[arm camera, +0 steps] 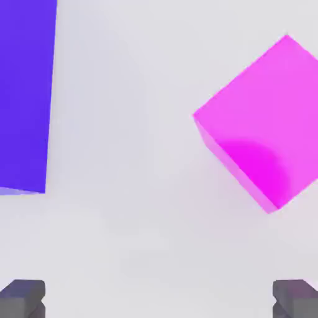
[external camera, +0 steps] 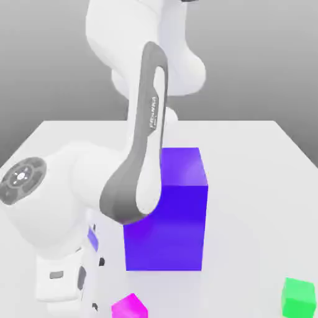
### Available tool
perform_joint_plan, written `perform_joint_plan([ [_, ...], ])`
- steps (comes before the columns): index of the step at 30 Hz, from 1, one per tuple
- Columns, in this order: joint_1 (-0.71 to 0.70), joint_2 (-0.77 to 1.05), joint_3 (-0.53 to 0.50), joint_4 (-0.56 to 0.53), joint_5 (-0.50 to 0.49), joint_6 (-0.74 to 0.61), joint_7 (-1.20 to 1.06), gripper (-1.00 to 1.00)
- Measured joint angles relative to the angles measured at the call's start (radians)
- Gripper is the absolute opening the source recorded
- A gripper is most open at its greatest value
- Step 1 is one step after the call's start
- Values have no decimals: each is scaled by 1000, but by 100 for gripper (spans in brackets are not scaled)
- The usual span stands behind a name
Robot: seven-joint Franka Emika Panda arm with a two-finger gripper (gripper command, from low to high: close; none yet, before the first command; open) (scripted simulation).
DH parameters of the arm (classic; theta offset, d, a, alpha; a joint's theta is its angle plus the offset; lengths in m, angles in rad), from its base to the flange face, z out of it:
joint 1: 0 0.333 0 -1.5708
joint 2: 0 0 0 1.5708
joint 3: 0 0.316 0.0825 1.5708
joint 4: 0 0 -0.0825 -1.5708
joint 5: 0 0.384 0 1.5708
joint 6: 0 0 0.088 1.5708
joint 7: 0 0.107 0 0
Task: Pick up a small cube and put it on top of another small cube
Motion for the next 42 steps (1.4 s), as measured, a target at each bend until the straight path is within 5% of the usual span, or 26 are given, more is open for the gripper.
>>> perform_joint_plan([
  [10,82,-91,25,-59,-199,212,-233,0],
  [15,56,-7,122,-83,-122,362,-305,0],
  [16,43,23,137,-77,-123,344,-319,-100],
  [27,73,-109,111,-105,-196,285,-251,-100],
  [42,429,-156,310,-13,-356,164,-74,-100],
])
